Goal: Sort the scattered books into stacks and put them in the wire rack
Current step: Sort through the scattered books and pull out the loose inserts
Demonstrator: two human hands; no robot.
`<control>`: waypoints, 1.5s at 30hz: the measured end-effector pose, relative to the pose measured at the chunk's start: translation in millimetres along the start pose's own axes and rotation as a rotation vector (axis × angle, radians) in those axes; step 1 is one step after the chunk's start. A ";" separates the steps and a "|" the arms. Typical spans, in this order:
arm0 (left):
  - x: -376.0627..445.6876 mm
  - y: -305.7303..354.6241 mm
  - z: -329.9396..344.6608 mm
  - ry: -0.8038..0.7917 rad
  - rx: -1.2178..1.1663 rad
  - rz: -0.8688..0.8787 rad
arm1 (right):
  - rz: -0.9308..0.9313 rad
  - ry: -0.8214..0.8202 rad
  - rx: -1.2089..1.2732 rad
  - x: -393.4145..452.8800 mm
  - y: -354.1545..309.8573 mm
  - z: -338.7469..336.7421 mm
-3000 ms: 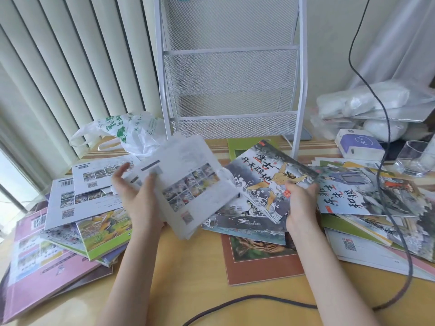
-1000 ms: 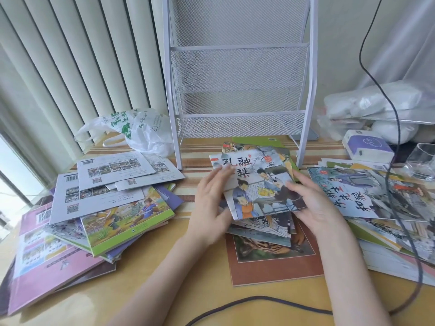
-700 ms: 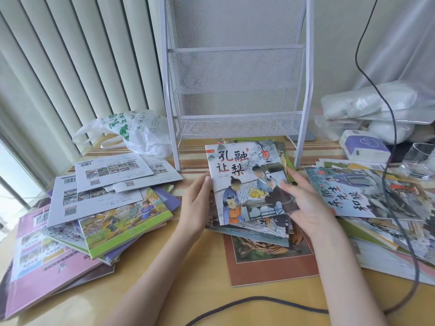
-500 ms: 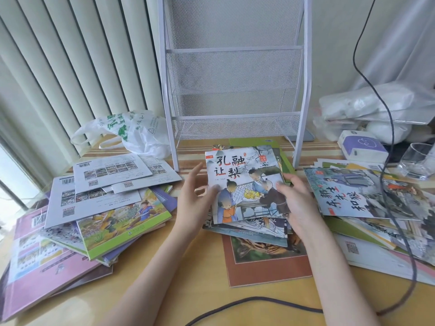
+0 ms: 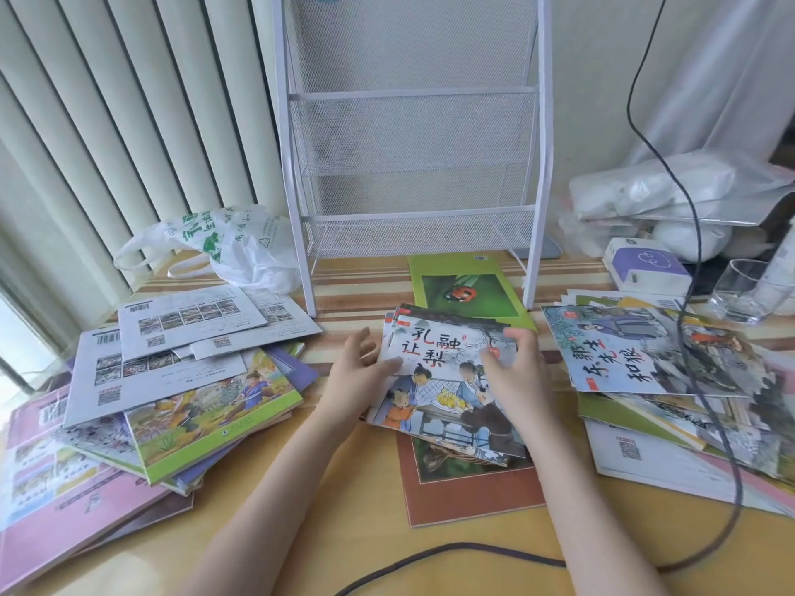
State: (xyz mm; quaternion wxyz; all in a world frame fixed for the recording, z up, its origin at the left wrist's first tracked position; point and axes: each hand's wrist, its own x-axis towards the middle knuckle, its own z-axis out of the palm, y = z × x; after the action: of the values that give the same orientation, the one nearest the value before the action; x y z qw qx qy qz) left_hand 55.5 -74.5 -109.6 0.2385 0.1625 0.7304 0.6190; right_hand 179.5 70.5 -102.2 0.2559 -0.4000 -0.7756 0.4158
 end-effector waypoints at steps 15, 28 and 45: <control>-4.3 9.4 -2.5 -0.250 -0.287 -0.130 | -0.098 -0.003 -0.082 -1.1 5.7 17.1; -20.5 54.0 -33.0 -0.220 -0.335 0.437 | -0.407 -0.153 0.558 7.1 -61.5 -26.7; -16.1 13.2 -9.2 0.453 0.210 0.271 | -0.194 -0.167 0.097 -12.1 -24.7 16.3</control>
State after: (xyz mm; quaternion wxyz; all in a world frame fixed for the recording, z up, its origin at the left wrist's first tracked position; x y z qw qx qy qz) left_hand 63.1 -88.3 -93.2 -0.0337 0.1401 0.7969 0.5867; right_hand 164.1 45.0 -90.5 0.2485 -0.2743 -0.8083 0.4579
